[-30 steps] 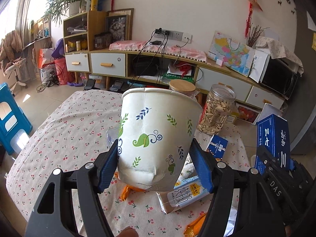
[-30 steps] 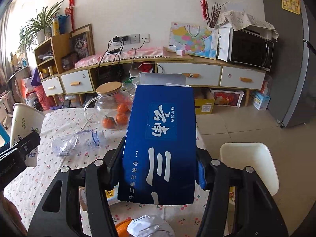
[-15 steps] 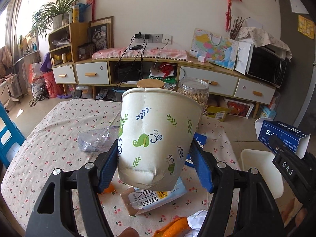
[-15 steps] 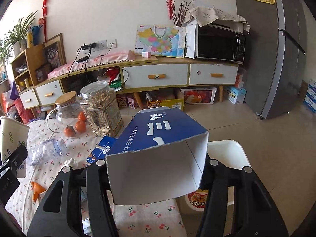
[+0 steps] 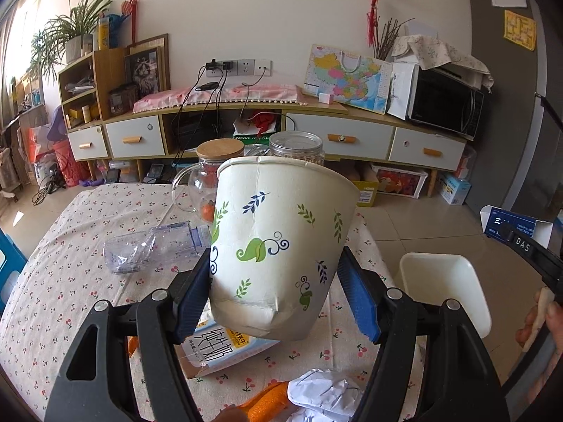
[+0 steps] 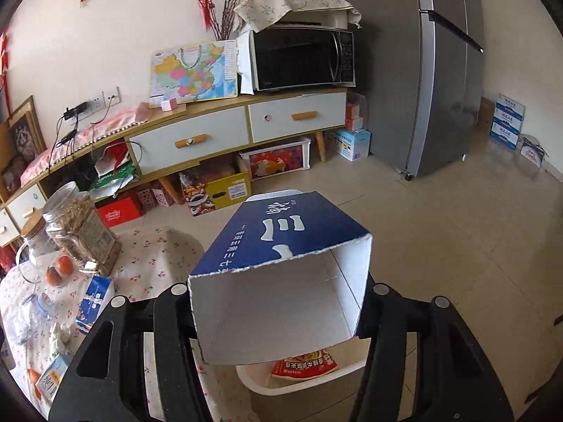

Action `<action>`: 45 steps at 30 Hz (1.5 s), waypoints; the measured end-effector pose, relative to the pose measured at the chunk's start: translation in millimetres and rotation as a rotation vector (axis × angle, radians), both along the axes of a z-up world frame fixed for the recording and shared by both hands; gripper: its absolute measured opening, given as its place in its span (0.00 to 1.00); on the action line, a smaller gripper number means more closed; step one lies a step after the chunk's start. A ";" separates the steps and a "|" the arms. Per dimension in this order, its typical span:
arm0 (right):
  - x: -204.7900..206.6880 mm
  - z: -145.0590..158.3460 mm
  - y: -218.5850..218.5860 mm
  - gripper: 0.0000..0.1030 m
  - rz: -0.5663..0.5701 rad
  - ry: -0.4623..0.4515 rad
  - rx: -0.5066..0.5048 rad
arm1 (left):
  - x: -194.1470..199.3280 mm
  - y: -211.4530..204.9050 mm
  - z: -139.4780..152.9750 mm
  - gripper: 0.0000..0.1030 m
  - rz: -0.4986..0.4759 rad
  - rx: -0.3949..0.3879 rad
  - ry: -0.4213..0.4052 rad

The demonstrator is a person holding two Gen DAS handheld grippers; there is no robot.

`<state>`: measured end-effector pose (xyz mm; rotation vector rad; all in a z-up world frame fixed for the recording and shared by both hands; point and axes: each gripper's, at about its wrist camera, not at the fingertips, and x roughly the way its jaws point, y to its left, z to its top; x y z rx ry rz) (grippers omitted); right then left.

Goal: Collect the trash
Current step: 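Release the blue carton into the bin with the right tool while the left carries the cup, then lower the paper cup into the white bin and open the left tool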

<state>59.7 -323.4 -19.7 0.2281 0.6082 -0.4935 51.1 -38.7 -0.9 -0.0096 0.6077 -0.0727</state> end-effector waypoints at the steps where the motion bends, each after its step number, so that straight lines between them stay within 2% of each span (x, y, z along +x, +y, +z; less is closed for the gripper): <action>1: 0.3 -1.1 -5.9 0.52 -0.010 0.004 0.007 | -0.9 -4.4 -0.3 0.66 -0.011 0.002 0.000; 4: -1.7 -3.2 -21.9 0.55 -0.037 0.013 0.024 | -0.3 -19.1 -2.1 0.66 -0.045 0.008 0.012; 7: -8.0 -1.2 -34.1 0.74 -0.077 0.011 0.014 | 1.6 -38.8 -2.7 0.66 -0.082 0.005 0.024; 10: -18.4 2.7 -46.6 0.84 -0.129 0.002 -0.021 | 7.3 -62.8 0.2 0.66 -0.129 -0.021 0.041; 15: -35.3 10.0 -63.9 0.93 -0.198 -0.004 -0.115 | 18.1 -115.9 1.2 0.66 -0.215 -0.030 0.076; 18: -41.8 12.4 -74.9 0.93 -0.245 0.018 -0.175 | 22.8 -146.2 -0.2 0.66 -0.263 -0.034 0.100; 20: -47.3 13.4 -85.5 0.93 -0.279 0.027 -0.179 | 24.4 -165.6 -2.1 0.67 -0.296 -0.039 0.119; 28: -76.2 12.3 -133.7 0.93 -0.431 0.046 -0.106 | 30.8 -238.7 -8.1 0.67 -0.421 -0.064 0.191; 32: -88.9 10.8 -149.3 0.93 -0.495 0.037 -0.065 | 39.4 -263.7 -14.0 0.70 -0.454 -0.089 0.263; 37: -91.6 9.4 -150.8 0.93 -0.487 0.030 -0.040 | 41.1 -274.2 -17.1 0.80 -0.464 -0.097 0.315; 41: -88.4 13.5 -138.1 0.93 -0.461 0.017 -0.069 | 34.0 -269.8 -17.6 0.81 -0.462 -0.076 0.302; 45: -88.3 18.7 -121.8 0.93 -0.437 -0.003 -0.125 | 30.0 -256.5 -16.1 0.81 -0.409 -0.020 0.255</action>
